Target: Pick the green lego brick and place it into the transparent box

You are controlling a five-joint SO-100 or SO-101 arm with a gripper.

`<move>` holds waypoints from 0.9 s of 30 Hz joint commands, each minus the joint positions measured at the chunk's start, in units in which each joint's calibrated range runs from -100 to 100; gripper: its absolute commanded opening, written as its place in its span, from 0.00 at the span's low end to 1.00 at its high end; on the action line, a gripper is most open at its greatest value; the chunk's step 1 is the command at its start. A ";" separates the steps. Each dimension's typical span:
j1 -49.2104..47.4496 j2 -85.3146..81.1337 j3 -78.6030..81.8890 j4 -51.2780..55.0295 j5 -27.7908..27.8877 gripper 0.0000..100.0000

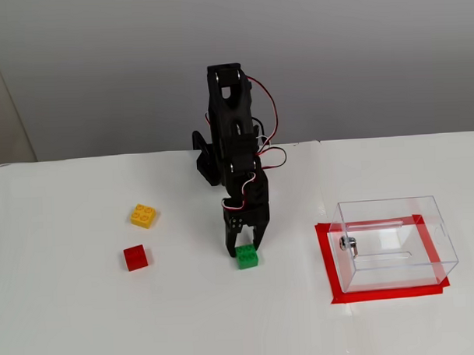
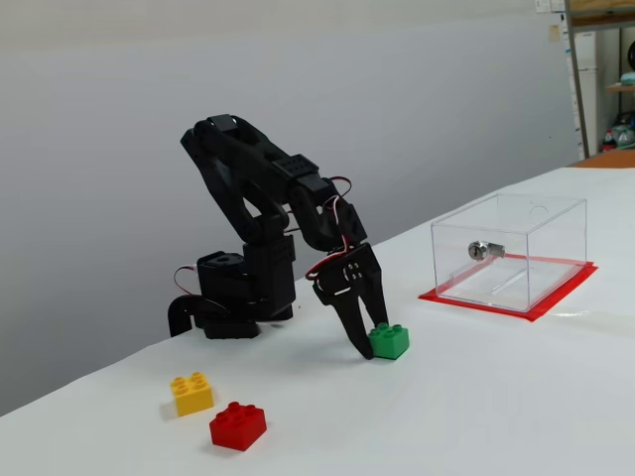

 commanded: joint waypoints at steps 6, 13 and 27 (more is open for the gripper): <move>0.28 -0.80 -10.29 1.49 0.02 0.15; 0.28 -0.97 -24.03 10.28 0.02 0.15; -8.30 -7.75 -36.24 13.41 0.28 0.15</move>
